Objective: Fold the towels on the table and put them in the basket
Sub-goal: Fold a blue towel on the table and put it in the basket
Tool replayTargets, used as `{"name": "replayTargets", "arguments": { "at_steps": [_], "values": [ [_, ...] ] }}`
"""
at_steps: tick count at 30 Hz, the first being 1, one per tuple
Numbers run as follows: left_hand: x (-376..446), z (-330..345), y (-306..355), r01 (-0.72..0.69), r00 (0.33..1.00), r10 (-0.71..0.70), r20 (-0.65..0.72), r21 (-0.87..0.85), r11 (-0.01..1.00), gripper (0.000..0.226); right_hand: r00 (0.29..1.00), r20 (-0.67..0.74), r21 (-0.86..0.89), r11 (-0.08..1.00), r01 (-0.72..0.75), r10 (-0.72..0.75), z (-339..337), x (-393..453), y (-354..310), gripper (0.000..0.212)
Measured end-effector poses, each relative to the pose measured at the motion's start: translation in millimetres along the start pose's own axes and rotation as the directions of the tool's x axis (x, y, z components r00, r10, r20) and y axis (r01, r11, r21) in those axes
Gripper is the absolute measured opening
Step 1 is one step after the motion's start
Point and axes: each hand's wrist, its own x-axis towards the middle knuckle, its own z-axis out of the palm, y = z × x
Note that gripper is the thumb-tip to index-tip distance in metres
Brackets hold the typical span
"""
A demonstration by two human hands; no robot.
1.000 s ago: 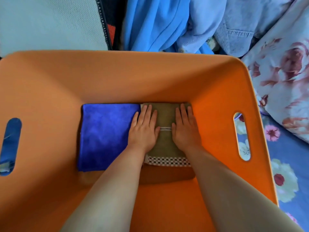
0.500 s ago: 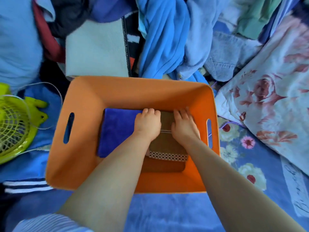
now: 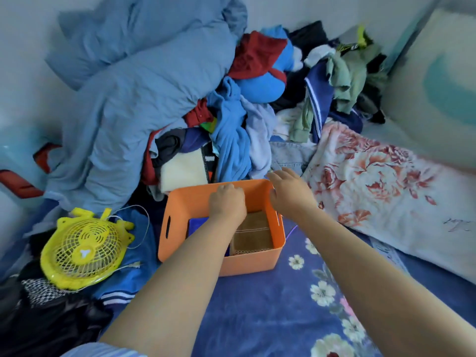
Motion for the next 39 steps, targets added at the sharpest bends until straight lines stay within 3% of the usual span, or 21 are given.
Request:
{"name": "replayTargets", "arguments": {
  "at_steps": [3, 8, 13, 15, 20, 29, 33, 39],
  "values": [
    [-38.6, -37.9, 21.3, -0.035, 0.998, 0.034, -0.048, -0.016, 0.999, 0.034, 0.995, -0.079, -0.016, 0.998, -0.056, 0.055, -47.3, -49.6, -6.3, 0.044],
    [-125.4, -85.8, 72.0, -0.229, 0.962, 0.233, -0.142, 0.040, 0.973, 0.035, 0.956, -0.225, -0.089, 0.973, -0.213, 0.189, -113.9, -168.8, -12.6, 0.042],
    [-225.2, -99.0, 150.8, -0.422, 0.895, 0.425, -0.135, 0.051, 0.905, 0.043, 0.829, -0.367, -0.080, 0.874, -0.480, 0.422, -154.1, -326.3, -6.7, 0.037],
    [-264.9, -98.8, 184.8, -0.528, 0.836, 0.530, -0.145, 0.056, 0.848, 0.042, 0.764, -0.389, -0.076, 0.808, -0.584, 0.515, -163.3, -382.5, 0.6, 0.036],
    [-397.2, -104.7, 288.7, -0.802, 0.571, 0.803, -0.173, 0.095, 0.590, 0.034, 0.516, -0.447, -0.058, 0.552, -0.832, 0.731, -187.1, -556.3, 17.6, 0.037],
    [-620.5, -93.1, 426.5, -0.970, 0.157, 0.978, -0.138, 0.162, 0.179, 0.034, 0.106, -0.485, 0.080, 0.165, -0.983, 0.868, -196.2, -825.6, 20.3, 0.042],
    [-715.0, -80.6, 488.0, -0.990, 0.034, 0.993, -0.114, 0.131, 0.049, 0.033, 0.002, -0.464, 0.127, 0.069, -0.990, 0.886, -202.0, -936.6, 25.2, 0.043],
    [-857.6, -64.2, 581.4, -0.993, -0.094, 0.993, -0.076, 0.074, -0.089, 0.032, -0.140, -0.442, 0.214, -0.047, -0.976, 0.886, -219.8, -1103.0, 44.5, 0.042]
  ]
}}
